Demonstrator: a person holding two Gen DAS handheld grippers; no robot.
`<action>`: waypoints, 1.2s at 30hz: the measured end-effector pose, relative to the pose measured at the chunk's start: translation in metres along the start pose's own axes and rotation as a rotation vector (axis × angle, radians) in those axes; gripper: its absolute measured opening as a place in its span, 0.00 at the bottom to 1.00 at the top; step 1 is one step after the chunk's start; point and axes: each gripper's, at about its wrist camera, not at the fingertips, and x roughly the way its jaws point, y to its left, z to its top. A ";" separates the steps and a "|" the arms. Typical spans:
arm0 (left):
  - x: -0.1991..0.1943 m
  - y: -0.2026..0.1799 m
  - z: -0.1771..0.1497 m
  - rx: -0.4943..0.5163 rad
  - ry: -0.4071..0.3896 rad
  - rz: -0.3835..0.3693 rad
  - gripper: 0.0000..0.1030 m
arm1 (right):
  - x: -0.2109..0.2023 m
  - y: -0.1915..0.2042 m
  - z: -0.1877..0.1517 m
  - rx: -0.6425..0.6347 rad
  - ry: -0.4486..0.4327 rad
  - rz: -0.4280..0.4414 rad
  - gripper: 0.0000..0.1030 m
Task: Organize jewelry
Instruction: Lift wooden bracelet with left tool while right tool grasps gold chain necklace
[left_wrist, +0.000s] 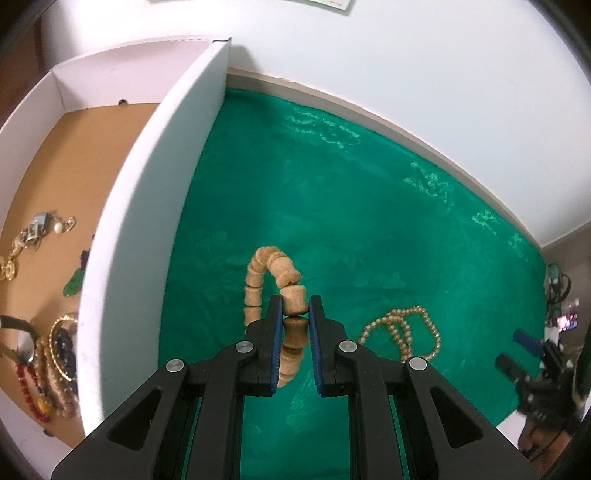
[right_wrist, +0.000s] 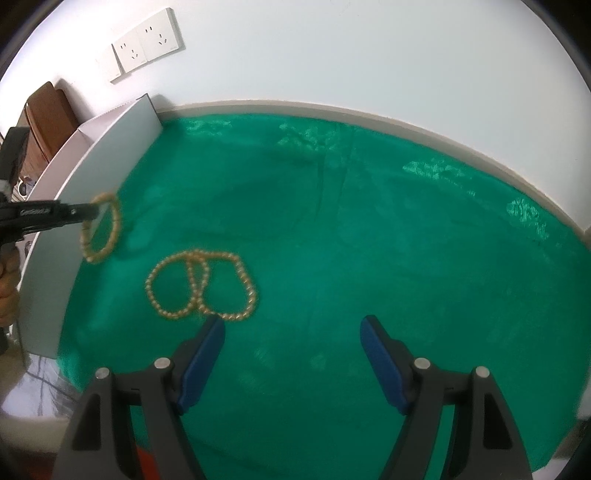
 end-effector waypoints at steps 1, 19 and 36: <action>-0.001 0.002 -0.001 -0.003 0.001 0.001 0.12 | 0.000 -0.002 0.003 -0.006 -0.010 0.000 0.75; -0.001 0.004 -0.014 0.006 0.019 -0.007 0.12 | 0.083 0.068 0.033 -0.292 0.078 0.084 0.43; 0.001 0.005 -0.015 0.009 0.026 -0.002 0.12 | 0.059 0.051 0.040 -0.186 0.022 0.143 0.08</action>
